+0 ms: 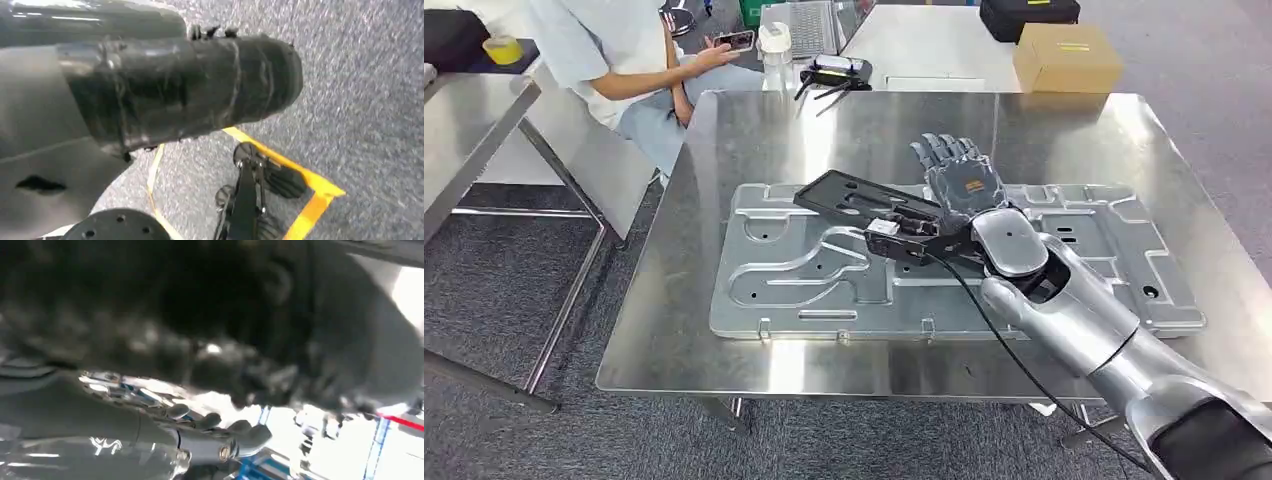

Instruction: Take the parts from the cabinet and place them on the table.

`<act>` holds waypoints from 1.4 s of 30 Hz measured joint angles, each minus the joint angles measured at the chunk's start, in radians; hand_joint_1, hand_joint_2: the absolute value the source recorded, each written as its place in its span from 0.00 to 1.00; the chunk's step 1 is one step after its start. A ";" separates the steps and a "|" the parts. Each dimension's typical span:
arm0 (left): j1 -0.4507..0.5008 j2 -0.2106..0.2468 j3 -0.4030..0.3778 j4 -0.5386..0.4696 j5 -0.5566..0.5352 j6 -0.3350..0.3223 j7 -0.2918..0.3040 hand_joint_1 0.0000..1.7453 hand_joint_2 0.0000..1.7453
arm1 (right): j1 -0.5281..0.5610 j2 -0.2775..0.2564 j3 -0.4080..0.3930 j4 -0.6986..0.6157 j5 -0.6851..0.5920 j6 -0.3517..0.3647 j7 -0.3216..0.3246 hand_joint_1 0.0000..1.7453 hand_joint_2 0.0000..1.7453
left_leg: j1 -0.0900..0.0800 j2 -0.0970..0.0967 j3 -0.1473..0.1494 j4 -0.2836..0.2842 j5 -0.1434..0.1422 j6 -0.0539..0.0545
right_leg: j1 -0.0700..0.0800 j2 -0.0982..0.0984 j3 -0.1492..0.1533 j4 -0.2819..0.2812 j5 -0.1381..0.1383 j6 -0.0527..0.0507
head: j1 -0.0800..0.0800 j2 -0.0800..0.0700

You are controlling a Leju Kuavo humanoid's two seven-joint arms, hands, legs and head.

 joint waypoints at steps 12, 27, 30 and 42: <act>0.004 0.000 0.000 0.000 0.002 0.000 0.019 0.00 0.00 | -0.005 -0.007 0.000 -0.005 0.000 0.010 0.000 0.00 0.00 | -0.005 -0.007 -0.081 0.029 0.067 -0.041 | 0.011 0.002 0.117 -0.105 0.037 -0.032 | 0.001 0.000; -0.003 0.004 0.000 0.000 0.002 -0.003 0.022 0.00 0.00 | -0.011 -0.008 0.000 -0.012 0.001 0.014 -0.001 0.00 0.00 | -0.018 -0.007 0.098 0.008 -0.104 -0.021 | -0.004 -0.010 -0.013 -0.131 0.191 -0.015 | -0.008 0.000; -0.005 0.003 0.000 0.000 0.002 -0.003 0.024 0.00 0.00 | -0.014 -0.011 0.000 -0.013 0.001 0.019 -0.002 0.00 0.00 | -0.007 0.005 0.084 -0.021 -0.053 0.005 | 0.001 -0.007 -0.039 -0.072 0.098 -0.007 | -0.002 0.000; -0.001 0.001 0.000 0.000 -0.001 -0.003 0.028 0.00 0.00 | -0.011 -0.018 0.000 -0.017 -0.001 0.027 -0.002 0.00 0.00 | -0.007 0.002 -0.066 0.043 0.037 -0.032 | 0.011 -0.003 0.101 -0.095 0.040 -0.025 | 0.000 0.000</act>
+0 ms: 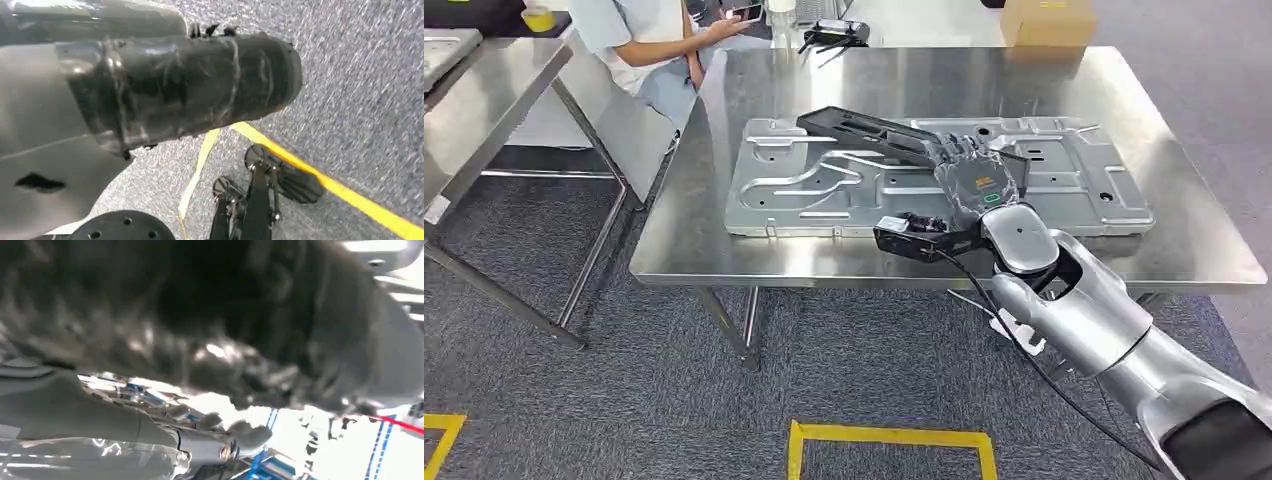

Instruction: Take the parts from the cabinet and place them on the table.

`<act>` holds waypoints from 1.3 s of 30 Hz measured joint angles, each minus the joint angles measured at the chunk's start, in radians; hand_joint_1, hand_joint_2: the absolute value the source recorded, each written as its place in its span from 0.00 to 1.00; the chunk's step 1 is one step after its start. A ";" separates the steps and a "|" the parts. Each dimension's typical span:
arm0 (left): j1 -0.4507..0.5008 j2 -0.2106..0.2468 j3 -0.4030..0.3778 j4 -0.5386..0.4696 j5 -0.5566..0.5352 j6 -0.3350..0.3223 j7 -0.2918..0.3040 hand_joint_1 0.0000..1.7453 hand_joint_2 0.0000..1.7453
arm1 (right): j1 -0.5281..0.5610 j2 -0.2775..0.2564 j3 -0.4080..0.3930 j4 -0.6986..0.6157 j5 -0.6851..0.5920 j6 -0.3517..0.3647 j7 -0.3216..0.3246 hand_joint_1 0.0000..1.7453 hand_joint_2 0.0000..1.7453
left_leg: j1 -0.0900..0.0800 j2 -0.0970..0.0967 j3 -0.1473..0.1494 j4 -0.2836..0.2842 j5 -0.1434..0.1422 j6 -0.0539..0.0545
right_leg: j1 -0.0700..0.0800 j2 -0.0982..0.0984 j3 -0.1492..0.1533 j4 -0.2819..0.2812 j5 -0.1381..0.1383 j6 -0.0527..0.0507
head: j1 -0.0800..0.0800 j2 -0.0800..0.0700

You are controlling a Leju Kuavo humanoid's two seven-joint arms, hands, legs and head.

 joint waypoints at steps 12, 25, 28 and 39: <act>-0.003 0.003 0.000 0.000 0.000 -0.001 0.006 0.00 0.00 | 0.003 0.000 0.000 -0.003 -0.003 0.000 0.000 0.00 0.00 | 0.000 -0.005 0.166 0.018 -0.165 -0.003 | -0.009 -0.005 -0.146 -0.009 0.137 -0.017 | -0.007 0.000; -0.004 0.000 0.000 0.000 0.001 0.000 0.012 0.00 0.00 | 0.008 -0.017 0.000 -0.005 -0.013 0.005 0.005 0.00 0.00 | -0.001 0.005 0.043 -0.033 -0.033 0.032 | -0.016 -0.005 -0.127 0.211 0.037 0.034 | -0.007 0.000; -0.005 -0.001 0.000 0.000 0.001 0.000 0.011 0.00 0.00 | 0.002 -0.018 0.000 -0.013 -0.013 0.006 0.006 0.00 0.00 | -0.004 0.005 -0.003 0.006 -0.023 0.017 | -0.009 -0.002 0.024 -0.003 -0.025 0.031 | -0.008 0.000; 0.004 -0.004 0.000 0.000 -0.003 -0.006 0.017 0.00 0.00 | 0.014 -0.040 0.000 -0.035 -0.017 0.039 0.021 0.00 0.00 | 0.011 0.001 -0.047 0.275 -0.184 -0.027 | -0.010 -0.002 -0.096 -0.009 0.080 -0.019 | -0.012 0.000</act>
